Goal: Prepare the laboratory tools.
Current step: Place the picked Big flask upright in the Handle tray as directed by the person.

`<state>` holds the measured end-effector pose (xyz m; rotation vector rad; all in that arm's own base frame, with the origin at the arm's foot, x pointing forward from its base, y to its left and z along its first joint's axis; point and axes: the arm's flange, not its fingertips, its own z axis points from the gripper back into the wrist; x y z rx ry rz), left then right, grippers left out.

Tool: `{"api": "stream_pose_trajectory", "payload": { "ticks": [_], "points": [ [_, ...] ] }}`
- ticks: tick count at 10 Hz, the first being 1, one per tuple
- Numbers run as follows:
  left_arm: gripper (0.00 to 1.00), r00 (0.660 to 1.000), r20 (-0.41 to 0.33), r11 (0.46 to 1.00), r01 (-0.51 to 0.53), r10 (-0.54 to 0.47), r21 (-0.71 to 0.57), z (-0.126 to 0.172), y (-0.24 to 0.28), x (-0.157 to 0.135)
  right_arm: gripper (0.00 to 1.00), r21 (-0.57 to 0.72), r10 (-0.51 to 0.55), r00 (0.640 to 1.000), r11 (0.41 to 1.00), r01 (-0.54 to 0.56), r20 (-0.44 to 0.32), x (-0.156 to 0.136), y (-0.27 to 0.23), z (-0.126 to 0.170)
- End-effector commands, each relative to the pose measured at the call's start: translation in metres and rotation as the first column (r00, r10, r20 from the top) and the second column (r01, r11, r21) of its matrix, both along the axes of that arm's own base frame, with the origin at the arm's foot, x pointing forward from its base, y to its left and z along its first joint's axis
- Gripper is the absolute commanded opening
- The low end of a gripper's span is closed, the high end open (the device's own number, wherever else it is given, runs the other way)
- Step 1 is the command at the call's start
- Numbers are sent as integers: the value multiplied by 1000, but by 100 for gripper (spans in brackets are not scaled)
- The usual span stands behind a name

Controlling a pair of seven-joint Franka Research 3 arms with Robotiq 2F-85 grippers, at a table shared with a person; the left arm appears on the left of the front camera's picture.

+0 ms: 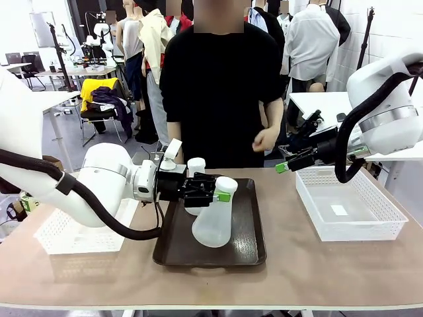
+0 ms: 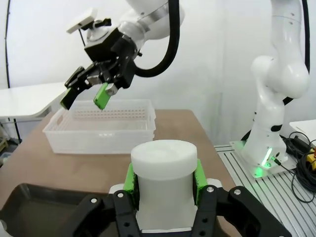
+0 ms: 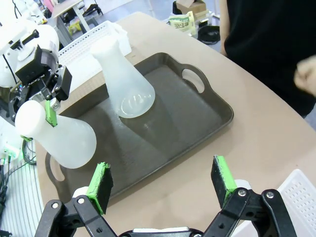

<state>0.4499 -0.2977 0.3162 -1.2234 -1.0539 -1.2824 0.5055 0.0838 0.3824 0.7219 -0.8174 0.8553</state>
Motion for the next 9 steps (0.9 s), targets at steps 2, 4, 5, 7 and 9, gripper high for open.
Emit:
{"api": "stream_pose_trajectory", "payload": {
  "ticks": [2,4,5,7,9],
  "points": [
    [0,1000,9,1000,-6,6,29,-7,-6,3,100,-7,1,1000,1000,-1,-7,-1,-1,0],
    [38,1000,13,999,5,-5,37,-6,-4,0,100,-7,1,1000,1000,-1,-7,-1,-1,0],
    [58,1000,7,999,6,-6,43,-7,-3,-1,100,-7,1,1000,1000,-1,-7,-1,-1,0],
    [97,1000,4,997,13,-13,71,-7,5,-8,100,-7,1,1000,1000,-1,-7,-1,-1,0],
    [100,1000,-1,994,23,-23,106,-11,14,-14,100,-7,1,1000,1000,-1,-7,-1,-1,0]
  ]
}}
